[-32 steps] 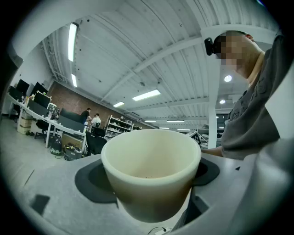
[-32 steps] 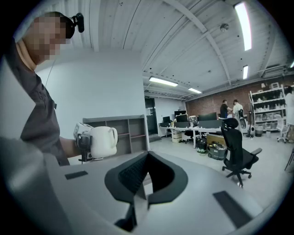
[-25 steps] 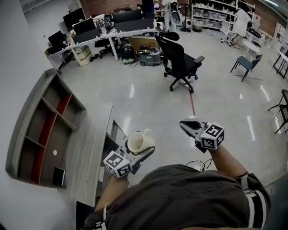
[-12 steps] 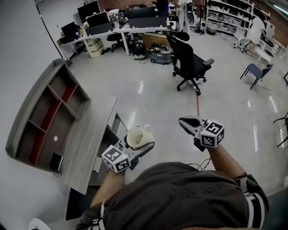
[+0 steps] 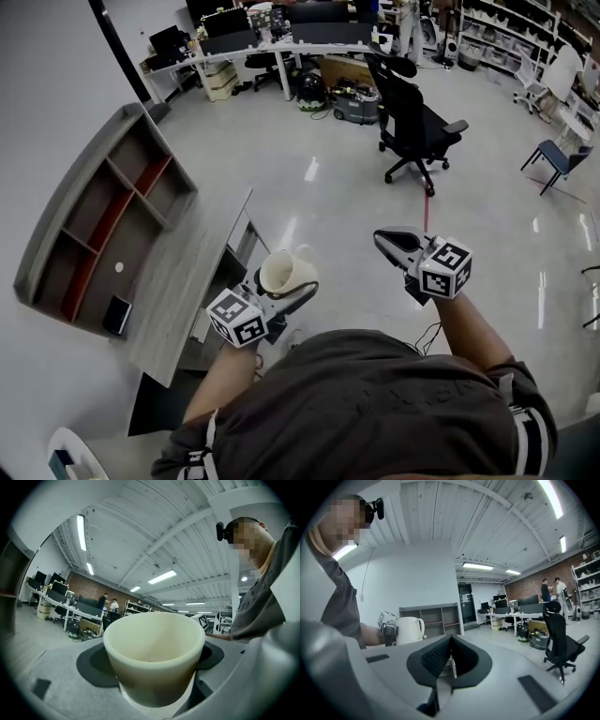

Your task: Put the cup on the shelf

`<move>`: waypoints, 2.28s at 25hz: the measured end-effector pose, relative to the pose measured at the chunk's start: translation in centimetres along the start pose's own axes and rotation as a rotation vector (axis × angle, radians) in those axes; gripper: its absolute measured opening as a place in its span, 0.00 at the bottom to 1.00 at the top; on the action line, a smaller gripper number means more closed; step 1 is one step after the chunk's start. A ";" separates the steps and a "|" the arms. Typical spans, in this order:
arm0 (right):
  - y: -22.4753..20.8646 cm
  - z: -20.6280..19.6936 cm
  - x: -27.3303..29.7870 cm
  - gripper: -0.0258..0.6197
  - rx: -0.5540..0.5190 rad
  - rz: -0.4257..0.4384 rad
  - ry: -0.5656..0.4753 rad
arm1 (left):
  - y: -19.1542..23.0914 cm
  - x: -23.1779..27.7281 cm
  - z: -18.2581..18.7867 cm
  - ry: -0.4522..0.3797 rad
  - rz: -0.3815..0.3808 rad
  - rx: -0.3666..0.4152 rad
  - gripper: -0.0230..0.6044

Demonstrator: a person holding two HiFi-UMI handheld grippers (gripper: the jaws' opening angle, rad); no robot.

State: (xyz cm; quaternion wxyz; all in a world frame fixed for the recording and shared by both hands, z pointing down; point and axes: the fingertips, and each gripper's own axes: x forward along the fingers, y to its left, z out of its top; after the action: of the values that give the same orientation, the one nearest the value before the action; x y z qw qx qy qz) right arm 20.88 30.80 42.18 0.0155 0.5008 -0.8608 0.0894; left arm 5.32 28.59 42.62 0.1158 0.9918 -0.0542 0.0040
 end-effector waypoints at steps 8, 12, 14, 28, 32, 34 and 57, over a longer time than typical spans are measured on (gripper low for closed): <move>-6.4 0.3 9.4 0.03 -0.014 -0.013 0.011 | 11.5 2.3 0.1 -0.010 -0.021 -0.010 0.71; -11.8 1.7 18.2 0.03 -0.023 -0.046 0.000 | 22.5 4.2 0.7 -0.011 -0.054 -0.016 0.71; -14.3 3.2 23.5 0.03 -0.012 -0.068 -0.017 | 28.5 5.0 2.3 -0.012 -0.076 -0.035 0.71; -27.7 11.2 45.4 0.03 -0.017 -0.153 -0.045 | 53.8 9.9 12.5 0.015 -0.169 0.068 0.71; -30.6 11.1 45.7 0.03 0.005 -0.175 -0.048 | 55.8 11.8 12.8 0.026 -0.174 0.059 0.71; -32.1 10.9 45.5 0.03 0.016 -0.184 -0.051 | 56.3 13.1 12.8 0.032 -0.173 0.058 0.71; -44.2 13.8 48.8 0.03 -0.038 0.103 0.034 | 61.6 19.7 15.3 -0.060 0.275 0.060 0.71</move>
State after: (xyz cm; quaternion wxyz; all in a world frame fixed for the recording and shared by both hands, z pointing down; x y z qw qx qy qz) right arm 35.71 -34.79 40.37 0.0350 0.4537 -0.8867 0.0822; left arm 18.17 -36.65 42.26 0.0829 0.9777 -0.1929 -0.0082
